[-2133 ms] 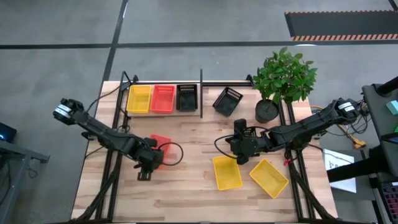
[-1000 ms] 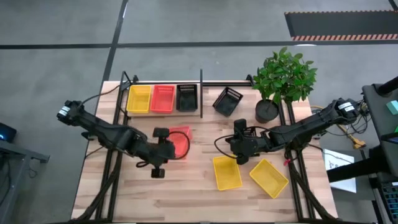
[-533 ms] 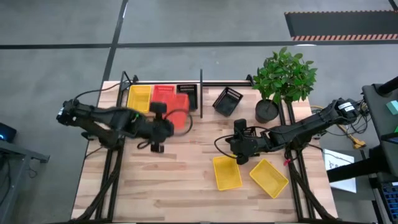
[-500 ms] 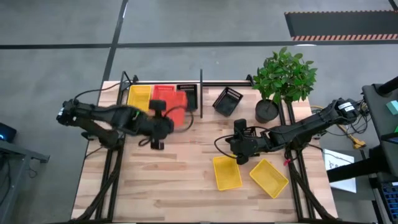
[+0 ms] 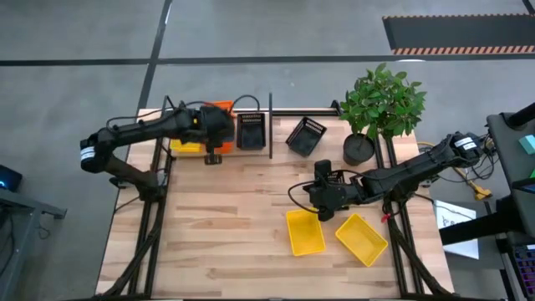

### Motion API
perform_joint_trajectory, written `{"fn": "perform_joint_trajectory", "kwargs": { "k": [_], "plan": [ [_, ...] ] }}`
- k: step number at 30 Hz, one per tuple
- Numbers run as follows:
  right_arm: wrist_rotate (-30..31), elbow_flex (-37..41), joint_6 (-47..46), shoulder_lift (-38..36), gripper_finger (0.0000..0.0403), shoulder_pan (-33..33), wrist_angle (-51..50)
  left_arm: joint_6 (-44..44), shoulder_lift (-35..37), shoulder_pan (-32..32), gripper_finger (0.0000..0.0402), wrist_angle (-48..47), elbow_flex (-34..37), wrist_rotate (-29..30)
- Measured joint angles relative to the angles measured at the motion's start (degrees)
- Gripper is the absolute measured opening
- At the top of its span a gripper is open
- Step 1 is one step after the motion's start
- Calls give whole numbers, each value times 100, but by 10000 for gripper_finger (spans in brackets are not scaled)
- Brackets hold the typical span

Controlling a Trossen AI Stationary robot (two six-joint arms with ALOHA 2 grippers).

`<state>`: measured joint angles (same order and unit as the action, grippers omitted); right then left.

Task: Stack baskets on shelf by color
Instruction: Stack the orange bin on the orange bin on the shelf, then stack the top black bin on the black bin on the shelf

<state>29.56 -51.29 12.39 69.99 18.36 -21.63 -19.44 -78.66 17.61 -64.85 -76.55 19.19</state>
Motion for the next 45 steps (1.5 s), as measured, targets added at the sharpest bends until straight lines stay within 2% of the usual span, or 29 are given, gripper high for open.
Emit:
{"fn": "perform_joint_trajectory", "kwargs": {
  "k": [3,7,18,26,38,45],
  "plan": [
    [0,2,0,3,12,1,-2,-299,-13,376,0,196,270,-321],
    [0,2,0,3,12,0,-10,-547,-50,591,0,345,516,-406],
    [0,7,0,3,12,1,-14,-704,-374,640,0,447,651,-482],
    [0,7,0,3,12,1,-35,-497,-705,638,1,509,644,-584],
    [0,11,-88,5,12,-1,-40,-498,-795,638,72,541,644,-593],
    [0,26,-152,5,12,-1,-35,-476,-434,534,84,390,585,-612]
  ]
}}
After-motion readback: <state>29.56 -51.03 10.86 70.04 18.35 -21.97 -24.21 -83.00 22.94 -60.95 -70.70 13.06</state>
